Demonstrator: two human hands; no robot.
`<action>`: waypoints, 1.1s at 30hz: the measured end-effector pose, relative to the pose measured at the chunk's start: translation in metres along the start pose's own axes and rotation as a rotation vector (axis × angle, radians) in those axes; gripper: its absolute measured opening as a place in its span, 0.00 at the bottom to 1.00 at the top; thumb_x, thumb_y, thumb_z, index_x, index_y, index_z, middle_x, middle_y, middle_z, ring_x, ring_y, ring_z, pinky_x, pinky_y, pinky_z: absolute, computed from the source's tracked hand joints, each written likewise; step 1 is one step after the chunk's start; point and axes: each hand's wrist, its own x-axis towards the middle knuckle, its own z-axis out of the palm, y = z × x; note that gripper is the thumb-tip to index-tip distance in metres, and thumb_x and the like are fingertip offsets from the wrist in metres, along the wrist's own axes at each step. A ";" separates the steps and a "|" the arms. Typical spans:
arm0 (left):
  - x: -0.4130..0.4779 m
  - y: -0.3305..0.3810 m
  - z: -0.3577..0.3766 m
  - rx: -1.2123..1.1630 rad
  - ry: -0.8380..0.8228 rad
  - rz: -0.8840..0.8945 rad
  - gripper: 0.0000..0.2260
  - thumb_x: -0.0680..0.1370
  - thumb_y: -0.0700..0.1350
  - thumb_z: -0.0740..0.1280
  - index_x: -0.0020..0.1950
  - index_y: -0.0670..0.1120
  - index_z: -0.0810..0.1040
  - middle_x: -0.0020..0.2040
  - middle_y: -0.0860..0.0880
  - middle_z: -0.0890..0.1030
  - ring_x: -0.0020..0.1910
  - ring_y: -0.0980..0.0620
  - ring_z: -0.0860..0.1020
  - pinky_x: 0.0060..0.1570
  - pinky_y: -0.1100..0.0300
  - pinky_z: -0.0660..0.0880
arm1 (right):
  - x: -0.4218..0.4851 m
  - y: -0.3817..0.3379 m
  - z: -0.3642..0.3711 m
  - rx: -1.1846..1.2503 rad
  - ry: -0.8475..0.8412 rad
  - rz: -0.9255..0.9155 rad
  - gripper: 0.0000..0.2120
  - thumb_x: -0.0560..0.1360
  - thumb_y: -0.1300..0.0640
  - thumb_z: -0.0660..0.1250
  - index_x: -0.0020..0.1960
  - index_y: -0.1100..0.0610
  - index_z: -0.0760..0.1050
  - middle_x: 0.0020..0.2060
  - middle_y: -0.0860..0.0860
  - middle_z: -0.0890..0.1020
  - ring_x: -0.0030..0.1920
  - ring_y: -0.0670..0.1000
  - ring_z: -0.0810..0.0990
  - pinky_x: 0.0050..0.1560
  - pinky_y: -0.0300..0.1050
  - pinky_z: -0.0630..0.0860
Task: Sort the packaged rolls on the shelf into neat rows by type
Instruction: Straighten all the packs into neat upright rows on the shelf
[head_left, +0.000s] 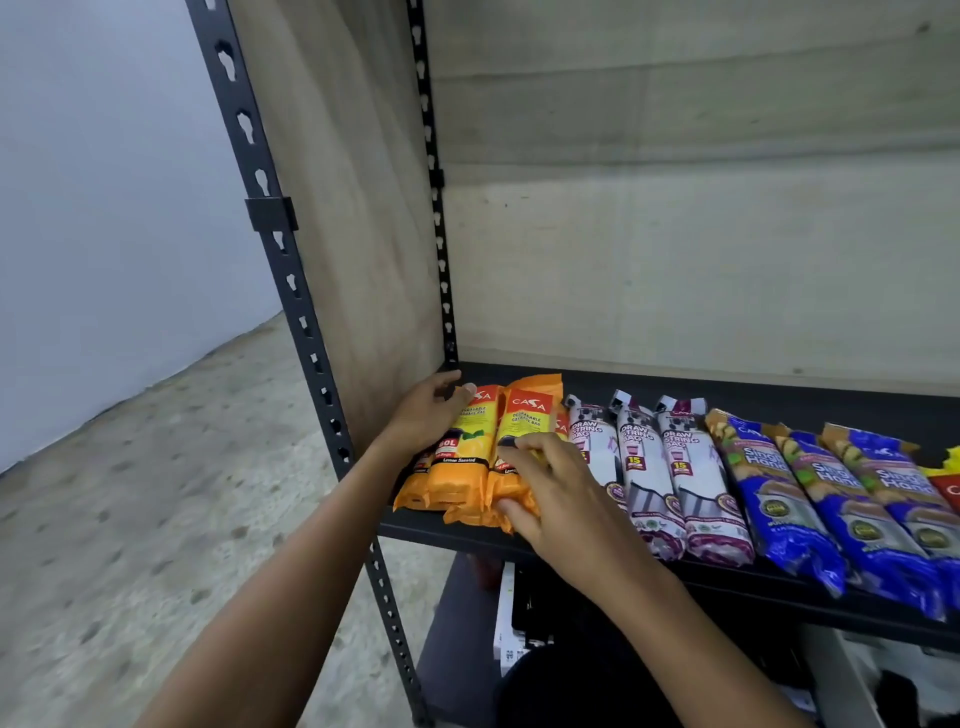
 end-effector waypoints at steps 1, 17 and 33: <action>-0.009 0.000 -0.004 0.005 0.016 0.009 0.27 0.77 0.63 0.64 0.74 0.55 0.68 0.72 0.49 0.71 0.68 0.48 0.72 0.64 0.46 0.74 | -0.002 0.001 -0.001 0.003 -0.014 0.006 0.28 0.77 0.44 0.67 0.74 0.46 0.64 0.71 0.47 0.62 0.73 0.47 0.61 0.63 0.47 0.75; -0.115 -0.026 -0.017 0.347 -0.116 0.387 0.39 0.72 0.62 0.74 0.76 0.69 0.56 0.76 0.57 0.63 0.66 0.69 0.65 0.58 0.74 0.68 | 0.001 -0.002 0.001 0.027 -0.100 0.143 0.28 0.79 0.42 0.62 0.77 0.48 0.60 0.78 0.50 0.56 0.76 0.52 0.60 0.66 0.52 0.72; -0.118 -0.013 -0.019 0.373 -0.140 0.296 0.41 0.71 0.65 0.72 0.77 0.69 0.51 0.67 0.57 0.73 0.54 0.62 0.76 0.49 0.74 0.71 | 0.012 -0.007 -0.003 -0.047 -0.292 0.165 0.34 0.80 0.44 0.61 0.79 0.46 0.48 0.80 0.54 0.48 0.78 0.58 0.52 0.71 0.59 0.63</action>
